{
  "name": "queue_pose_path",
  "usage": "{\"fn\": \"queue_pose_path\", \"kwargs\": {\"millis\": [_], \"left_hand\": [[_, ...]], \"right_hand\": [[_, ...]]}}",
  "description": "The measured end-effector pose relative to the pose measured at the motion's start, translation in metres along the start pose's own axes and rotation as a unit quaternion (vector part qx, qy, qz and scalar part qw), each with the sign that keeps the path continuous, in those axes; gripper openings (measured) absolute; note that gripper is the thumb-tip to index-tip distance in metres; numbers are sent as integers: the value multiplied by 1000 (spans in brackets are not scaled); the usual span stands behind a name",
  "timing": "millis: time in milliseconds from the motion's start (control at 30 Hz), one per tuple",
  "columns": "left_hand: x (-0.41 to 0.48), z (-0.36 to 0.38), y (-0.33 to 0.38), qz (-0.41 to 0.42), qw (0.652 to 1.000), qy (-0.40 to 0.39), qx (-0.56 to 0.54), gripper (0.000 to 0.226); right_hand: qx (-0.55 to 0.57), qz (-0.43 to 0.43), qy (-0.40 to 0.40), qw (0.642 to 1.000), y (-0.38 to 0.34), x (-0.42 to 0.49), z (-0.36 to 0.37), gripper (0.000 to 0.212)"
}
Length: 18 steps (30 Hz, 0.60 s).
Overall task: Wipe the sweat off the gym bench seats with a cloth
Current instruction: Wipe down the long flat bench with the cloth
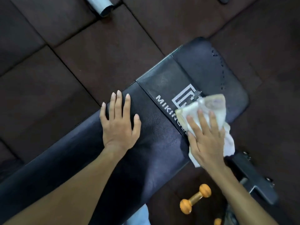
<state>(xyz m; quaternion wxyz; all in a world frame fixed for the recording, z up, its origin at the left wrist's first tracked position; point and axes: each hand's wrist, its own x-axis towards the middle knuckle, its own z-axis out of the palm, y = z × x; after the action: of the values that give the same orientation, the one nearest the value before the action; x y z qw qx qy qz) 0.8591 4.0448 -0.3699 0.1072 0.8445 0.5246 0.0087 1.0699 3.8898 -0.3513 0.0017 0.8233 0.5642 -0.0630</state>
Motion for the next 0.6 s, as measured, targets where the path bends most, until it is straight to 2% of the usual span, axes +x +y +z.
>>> {"fn": "queue_pose_path", "kwargs": {"millis": [167,333,500,600], "left_hand": [[-2,-2,3,-5,1000,-8,-2,62],[-2,-1,1,-9,1000,4,-10,60],[-4,-6,11,-36,999,12,-38,58],[8,-15,41,-134,983,12,-124,59]], "right_hand": [[5,-72,19,997,-34,76,5,50],[32,-80,38,996,-58,102,5,51],[42,-85,48,994,4,53,6,46],[27,-34,15,999,53,39,-1,48]]}}
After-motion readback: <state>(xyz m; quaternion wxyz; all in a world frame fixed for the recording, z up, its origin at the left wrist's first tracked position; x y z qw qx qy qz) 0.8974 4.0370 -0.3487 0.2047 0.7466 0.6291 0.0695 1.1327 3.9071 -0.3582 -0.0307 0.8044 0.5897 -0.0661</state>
